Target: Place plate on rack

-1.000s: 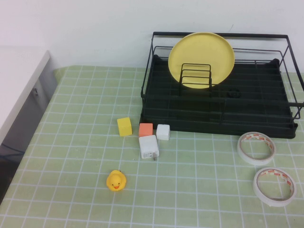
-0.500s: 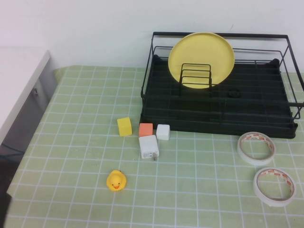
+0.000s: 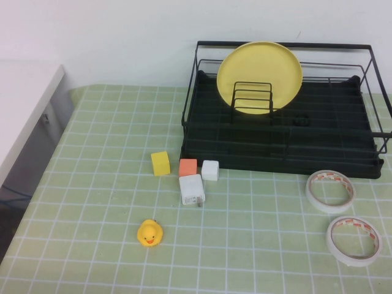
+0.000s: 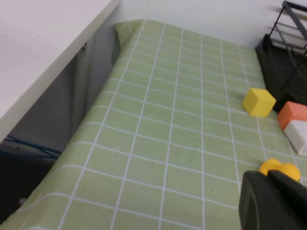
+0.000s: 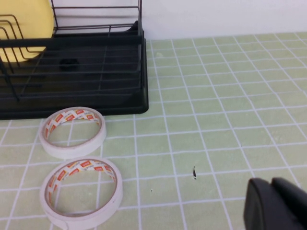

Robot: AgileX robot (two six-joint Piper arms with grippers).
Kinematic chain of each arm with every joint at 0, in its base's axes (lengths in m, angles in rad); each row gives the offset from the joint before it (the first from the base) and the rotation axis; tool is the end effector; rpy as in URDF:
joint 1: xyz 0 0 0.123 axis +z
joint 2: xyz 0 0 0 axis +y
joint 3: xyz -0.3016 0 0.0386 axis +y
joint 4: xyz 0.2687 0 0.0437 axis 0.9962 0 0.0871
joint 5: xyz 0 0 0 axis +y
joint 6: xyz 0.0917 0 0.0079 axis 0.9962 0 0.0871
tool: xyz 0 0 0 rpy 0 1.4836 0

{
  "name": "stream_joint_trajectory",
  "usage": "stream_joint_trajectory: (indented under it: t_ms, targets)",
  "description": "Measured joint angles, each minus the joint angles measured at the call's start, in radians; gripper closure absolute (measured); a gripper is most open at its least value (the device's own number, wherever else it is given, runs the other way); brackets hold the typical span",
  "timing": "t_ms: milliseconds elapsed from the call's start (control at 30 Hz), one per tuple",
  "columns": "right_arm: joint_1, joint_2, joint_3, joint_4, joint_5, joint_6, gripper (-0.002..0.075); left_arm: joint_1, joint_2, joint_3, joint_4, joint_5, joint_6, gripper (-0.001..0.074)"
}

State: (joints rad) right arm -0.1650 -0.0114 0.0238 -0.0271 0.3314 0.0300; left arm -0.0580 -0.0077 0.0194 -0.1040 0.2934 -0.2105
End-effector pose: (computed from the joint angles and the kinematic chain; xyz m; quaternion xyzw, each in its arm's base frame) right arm 0.0553 -0.0100 0.1751 0.0697 0.7887 -0.0525 0.6086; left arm 0.0569 -0.0061 0.1800 -0.0886 0.7742 -0.1262 0.6138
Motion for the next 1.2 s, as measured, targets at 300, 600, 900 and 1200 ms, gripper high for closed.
stream_joint_trajectory:
  t_ms: [300,600,900,1200]
  targets:
    - [0.000,0.000,0.000,0.002,0.000,0.000,0.0717,-0.071,-0.001,-0.002,0.023,0.018,0.069,0.0737]
    - [0.000,0.000,0.000,0.002,0.000,0.000,0.0717,-0.073,-0.001,-0.002,0.025,0.018,0.079,0.0737]
    - [0.000,0.000,0.000,0.003,0.000,0.000,0.0717,-0.073,-0.001,-0.002,0.027,0.020,0.079,0.0737]
    - [0.000,0.000,0.000,0.003,0.000,0.000,0.0717,-0.073,-0.001,-0.002,0.027,0.020,0.079,0.0738]
